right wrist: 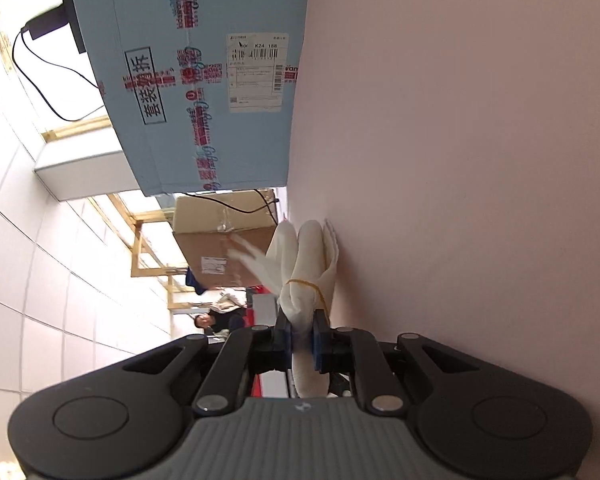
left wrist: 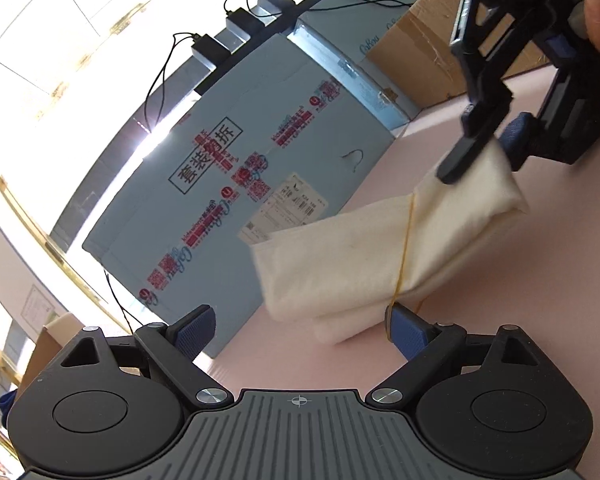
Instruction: Fold shopping bag
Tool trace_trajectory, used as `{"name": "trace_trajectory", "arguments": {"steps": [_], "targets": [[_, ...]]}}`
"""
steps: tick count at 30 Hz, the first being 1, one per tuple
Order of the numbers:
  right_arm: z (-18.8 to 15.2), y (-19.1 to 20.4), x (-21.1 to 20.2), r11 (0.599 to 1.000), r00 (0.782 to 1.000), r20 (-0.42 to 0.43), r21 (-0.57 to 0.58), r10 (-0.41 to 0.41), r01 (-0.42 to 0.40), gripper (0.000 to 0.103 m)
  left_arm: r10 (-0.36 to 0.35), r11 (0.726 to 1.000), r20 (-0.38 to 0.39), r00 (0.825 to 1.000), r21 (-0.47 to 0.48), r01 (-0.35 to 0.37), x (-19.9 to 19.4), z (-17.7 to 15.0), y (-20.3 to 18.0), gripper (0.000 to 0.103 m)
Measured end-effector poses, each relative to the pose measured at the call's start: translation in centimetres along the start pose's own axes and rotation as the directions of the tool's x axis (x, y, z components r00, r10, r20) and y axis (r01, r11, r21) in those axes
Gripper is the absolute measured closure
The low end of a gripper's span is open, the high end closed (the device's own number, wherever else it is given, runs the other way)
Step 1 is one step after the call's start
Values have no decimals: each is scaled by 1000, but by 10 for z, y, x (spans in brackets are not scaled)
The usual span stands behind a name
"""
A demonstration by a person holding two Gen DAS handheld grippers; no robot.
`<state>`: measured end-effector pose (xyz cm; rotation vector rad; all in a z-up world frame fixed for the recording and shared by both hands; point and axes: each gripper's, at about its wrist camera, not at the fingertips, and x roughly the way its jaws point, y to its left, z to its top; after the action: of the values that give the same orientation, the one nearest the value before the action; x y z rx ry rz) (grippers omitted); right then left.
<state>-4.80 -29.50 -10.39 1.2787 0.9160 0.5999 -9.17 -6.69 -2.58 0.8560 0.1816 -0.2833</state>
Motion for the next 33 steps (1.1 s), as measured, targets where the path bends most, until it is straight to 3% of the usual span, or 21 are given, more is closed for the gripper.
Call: {"name": "trace_trajectory", "arguments": {"steps": [2,5,7,11,13,16,20,22,24,27,28,31,33], "targets": [[-5,14,5,987,996,-2,-133,-88,87,94,-102,994,-13,995,-41,102,2,-1,14,9],[-12,33,9,939,982,28,-290,-185,185,94,-287,937,14,958,-203,283,-1,-6,50,9],[-16,40,11,907,974,45,-357,-221,222,93,-304,916,39,952,-262,304,-6,-9,66,9],[-24,50,16,852,962,78,-451,-260,267,93,-279,921,81,957,-261,291,-15,3,61,8],[-28,54,17,826,958,91,-489,-271,280,93,-320,929,60,945,-177,326,-9,15,42,8],[-33,59,17,783,951,108,-545,-289,299,93,-297,951,20,955,-89,298,9,26,17,8],[-48,71,22,654,932,144,-677,-333,338,93,-312,928,8,950,-214,306,36,32,29,8],[-53,74,21,608,926,155,-714,-345,346,93,-319,912,-3,948,-273,307,49,31,37,7],[-57,75,19,583,923,160,-734,-351,349,93,-388,848,-3,922,-393,356,65,26,50,7],[-60,77,16,556,920,166,-754,-354,350,93,-417,796,-30,908,-495,349,84,12,65,6],[-59,77,15,560,921,166,-751,-352,350,93,-456,764,-19,890,-522,380,85,5,70,6],[-54,77,10,571,923,166,-743,-347,348,92,-538,665,67,841,-579,471,74,-7,85,7],[-51,77,7,578,924,166,-738,-343,348,92,-552,601,133,823,-620,504,65,-14,97,6]]}}
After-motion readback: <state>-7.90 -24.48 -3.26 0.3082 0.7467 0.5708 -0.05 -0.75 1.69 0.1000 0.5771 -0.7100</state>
